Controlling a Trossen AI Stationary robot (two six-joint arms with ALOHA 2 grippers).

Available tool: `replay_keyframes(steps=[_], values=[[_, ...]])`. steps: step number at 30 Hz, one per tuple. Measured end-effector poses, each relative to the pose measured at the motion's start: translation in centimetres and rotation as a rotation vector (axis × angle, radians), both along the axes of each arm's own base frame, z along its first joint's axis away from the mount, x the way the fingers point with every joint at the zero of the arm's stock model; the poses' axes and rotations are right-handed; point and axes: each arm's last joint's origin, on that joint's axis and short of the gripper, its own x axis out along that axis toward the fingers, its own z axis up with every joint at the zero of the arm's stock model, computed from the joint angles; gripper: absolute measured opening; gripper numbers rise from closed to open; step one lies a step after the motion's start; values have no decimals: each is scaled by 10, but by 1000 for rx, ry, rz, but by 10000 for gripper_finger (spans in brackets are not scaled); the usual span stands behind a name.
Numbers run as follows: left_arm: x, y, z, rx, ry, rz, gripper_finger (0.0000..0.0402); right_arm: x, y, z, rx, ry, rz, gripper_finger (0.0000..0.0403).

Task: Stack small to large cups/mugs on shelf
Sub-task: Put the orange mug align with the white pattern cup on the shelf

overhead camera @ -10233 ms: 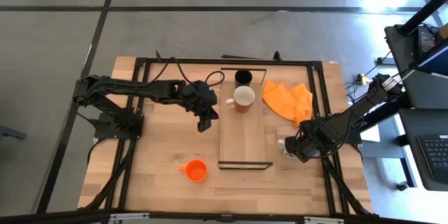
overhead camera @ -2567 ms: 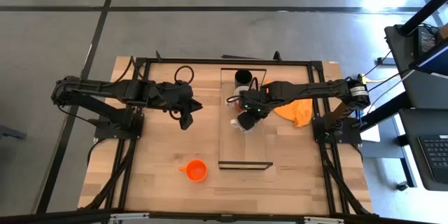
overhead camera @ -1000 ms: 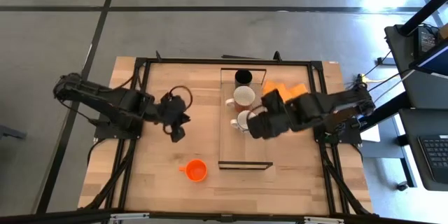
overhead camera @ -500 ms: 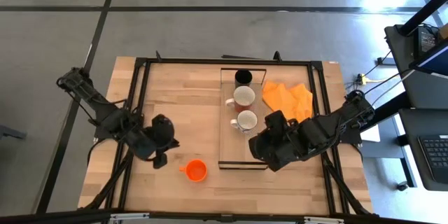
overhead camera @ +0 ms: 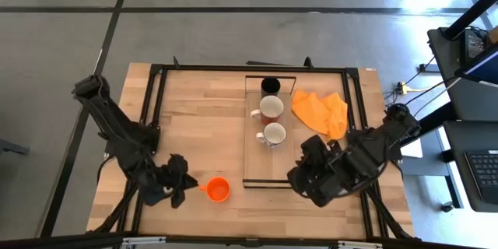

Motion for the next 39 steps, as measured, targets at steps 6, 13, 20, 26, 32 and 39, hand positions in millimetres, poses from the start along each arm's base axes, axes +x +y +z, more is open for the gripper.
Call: replay_keyframes(steps=[6, 13, 20, 26, 32, 39], values=[[7, -12, -23, 102, 104, -101, 77, -6, 7, 1, 3, -2, 30, 104], [9, -16, -30, 74, 126, -67, 110, -8, 9, 1, 3, -2, 39, 104], [10, -16, -29, 65, 121, -72, 125, -8, 9, 1, 1, -2, 41, 104], [12, -14, -25, 73, 103, -89, 129, -8, 9, 1, 1, -2, 40, 104], [12, -14, -26, 155, 129, -209, 131, -8, 9, 1, 9, 0, 35, 104], [16, -8, -27, 199, 135, -199, 132, -8, 9, 1, 27, 5, 26, 104]])
